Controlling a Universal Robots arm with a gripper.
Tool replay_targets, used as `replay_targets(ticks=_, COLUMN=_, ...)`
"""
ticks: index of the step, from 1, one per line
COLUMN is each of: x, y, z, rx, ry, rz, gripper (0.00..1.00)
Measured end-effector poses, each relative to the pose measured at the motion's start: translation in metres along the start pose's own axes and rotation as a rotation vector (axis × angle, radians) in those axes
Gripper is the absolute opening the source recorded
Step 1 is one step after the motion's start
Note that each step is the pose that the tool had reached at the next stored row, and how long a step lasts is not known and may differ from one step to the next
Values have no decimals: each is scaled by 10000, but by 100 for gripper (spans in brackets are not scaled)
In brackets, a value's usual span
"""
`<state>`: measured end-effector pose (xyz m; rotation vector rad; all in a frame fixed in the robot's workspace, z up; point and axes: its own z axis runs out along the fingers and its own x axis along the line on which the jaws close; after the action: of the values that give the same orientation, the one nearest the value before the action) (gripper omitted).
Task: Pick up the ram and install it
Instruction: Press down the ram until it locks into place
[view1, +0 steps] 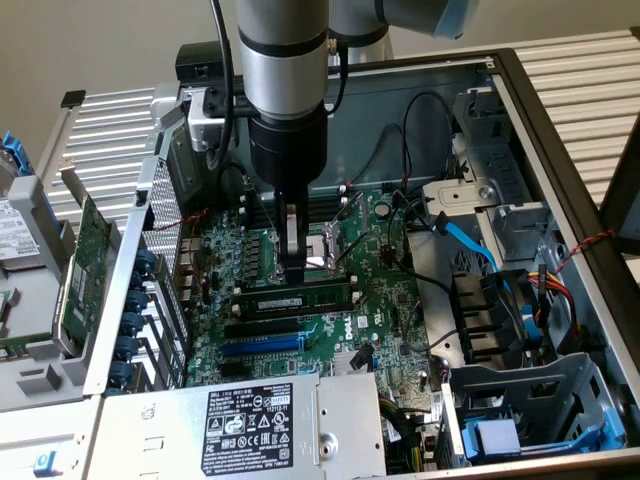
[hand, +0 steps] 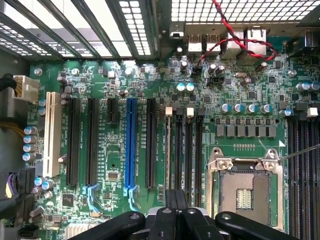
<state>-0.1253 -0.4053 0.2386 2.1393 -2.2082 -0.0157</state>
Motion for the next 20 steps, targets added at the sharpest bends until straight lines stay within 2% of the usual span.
replay_targets(ticks=5, x=3, y=2, z=9, rx=13, ry=-2, rz=2, gripper=11)
replay_targets(ticks=9, x=5, y=1, z=15, rx=50, ry=6, rz=3, gripper=11)
replay_targets(ticks=20, x=18, y=1, z=26, rx=123, ry=76, rz=10, gripper=11)
